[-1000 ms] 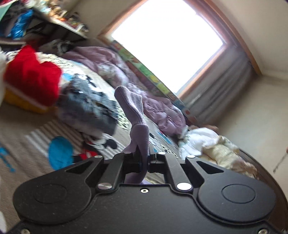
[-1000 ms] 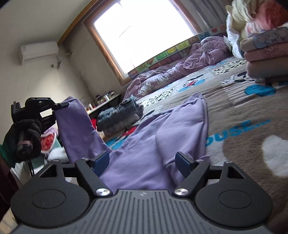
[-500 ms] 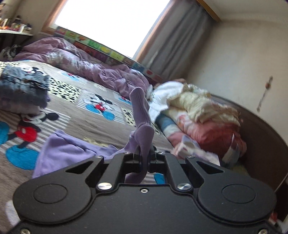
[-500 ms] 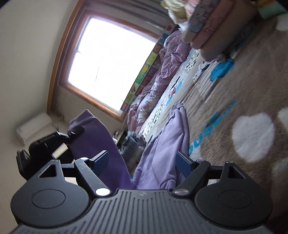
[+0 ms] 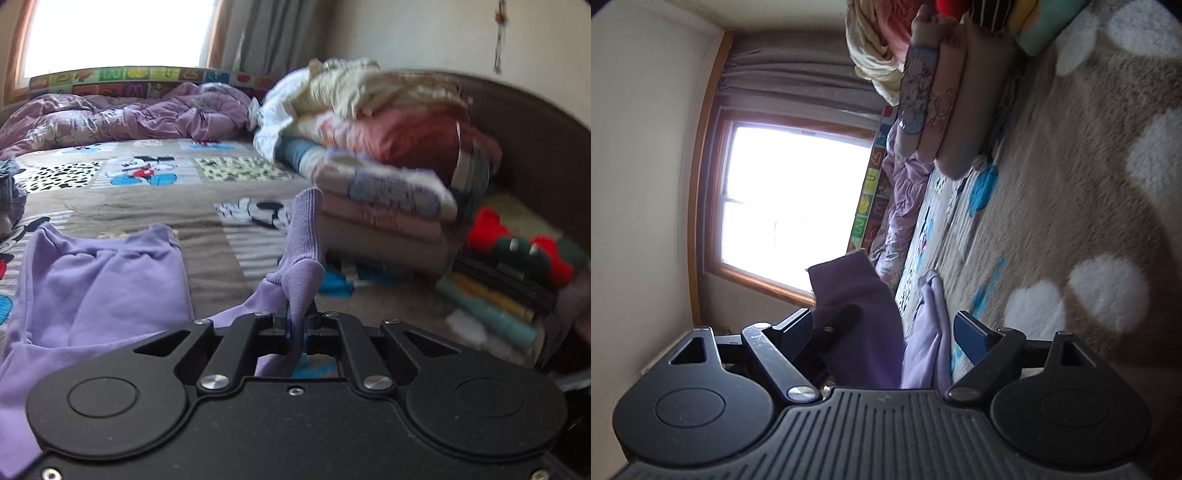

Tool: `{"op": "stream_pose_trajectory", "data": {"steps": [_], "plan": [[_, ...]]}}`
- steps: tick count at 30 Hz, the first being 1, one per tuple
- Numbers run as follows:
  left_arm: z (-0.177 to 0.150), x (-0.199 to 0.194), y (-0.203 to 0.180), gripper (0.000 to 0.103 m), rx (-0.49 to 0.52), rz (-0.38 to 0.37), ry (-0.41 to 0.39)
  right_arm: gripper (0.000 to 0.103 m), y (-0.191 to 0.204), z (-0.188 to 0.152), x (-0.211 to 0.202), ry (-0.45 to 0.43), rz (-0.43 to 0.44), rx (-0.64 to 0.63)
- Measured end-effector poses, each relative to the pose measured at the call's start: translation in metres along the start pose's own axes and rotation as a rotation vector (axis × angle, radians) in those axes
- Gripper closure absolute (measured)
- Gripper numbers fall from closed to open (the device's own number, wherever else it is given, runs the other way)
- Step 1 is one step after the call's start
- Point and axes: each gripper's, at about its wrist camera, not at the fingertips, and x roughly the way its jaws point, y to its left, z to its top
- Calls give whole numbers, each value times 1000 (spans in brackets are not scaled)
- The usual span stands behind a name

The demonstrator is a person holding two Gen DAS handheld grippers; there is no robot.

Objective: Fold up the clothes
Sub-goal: 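Open the left gripper to release the sweatshirt edge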

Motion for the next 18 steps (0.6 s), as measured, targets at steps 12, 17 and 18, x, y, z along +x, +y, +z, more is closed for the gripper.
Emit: {"op": "stream_pose_trajectory", "data": {"steps": [12, 17, 18], "plan": [[-46, 27, -8, 52, 148, -123, 161, 19, -14, 1, 0, 4, -98, 1], [-36, -36, 22, 52, 100, -150, 74, 19, -9, -10, 9, 61, -147, -40], [-35, -53, 29, 51, 94, -141, 49, 19, -6, -14, 12, 70, -165, -66]]}}
